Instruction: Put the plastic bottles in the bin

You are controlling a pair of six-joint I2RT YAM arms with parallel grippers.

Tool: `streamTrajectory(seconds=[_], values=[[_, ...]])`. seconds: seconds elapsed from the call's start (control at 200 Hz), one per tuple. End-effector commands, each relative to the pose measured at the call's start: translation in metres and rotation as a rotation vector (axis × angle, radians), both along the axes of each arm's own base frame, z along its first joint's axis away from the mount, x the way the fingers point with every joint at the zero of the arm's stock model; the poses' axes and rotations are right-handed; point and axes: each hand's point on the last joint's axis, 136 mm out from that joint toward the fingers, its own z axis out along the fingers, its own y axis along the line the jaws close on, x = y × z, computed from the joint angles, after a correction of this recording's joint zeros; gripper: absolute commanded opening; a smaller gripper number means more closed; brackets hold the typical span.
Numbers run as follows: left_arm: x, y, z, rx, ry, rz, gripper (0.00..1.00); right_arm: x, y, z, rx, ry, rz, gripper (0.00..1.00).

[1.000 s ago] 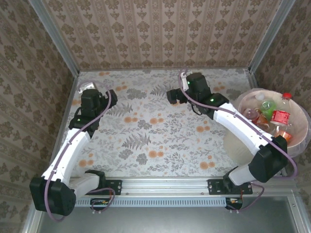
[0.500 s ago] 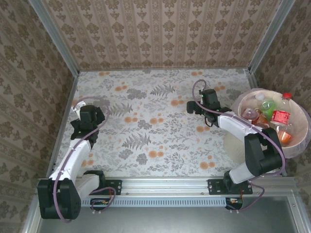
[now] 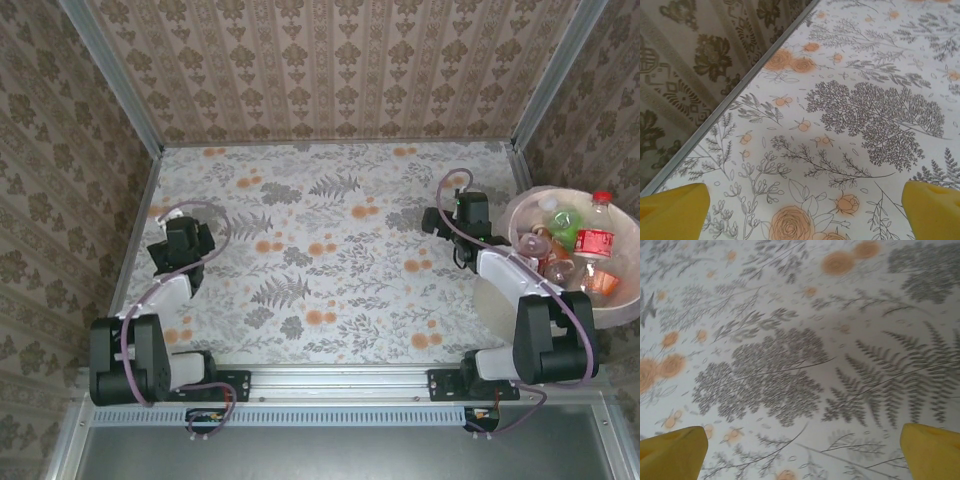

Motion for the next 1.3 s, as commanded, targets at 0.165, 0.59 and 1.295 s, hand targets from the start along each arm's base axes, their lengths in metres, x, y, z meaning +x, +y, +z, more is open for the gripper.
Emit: streamTrajectory(seconds=[0.165, 0.59, 1.295], values=[[0.039, -0.025, 0.002, 0.026, -0.13, -0.203, 1.0, -0.004, -0.03, -0.014, -0.092, -0.053, -0.028, 1.0], [0.043, -0.05, -0.011, 0.119, -0.205, -0.3, 1.0, 0.012, -0.026, -0.012, -0.109, -0.197, 0.053, 1.0], [0.041, -0.05, -0.014, 0.107, -0.187, -0.295, 1.0, 0.013, 0.0, -0.021, -0.171, -0.334, 0.109, 1.0]])
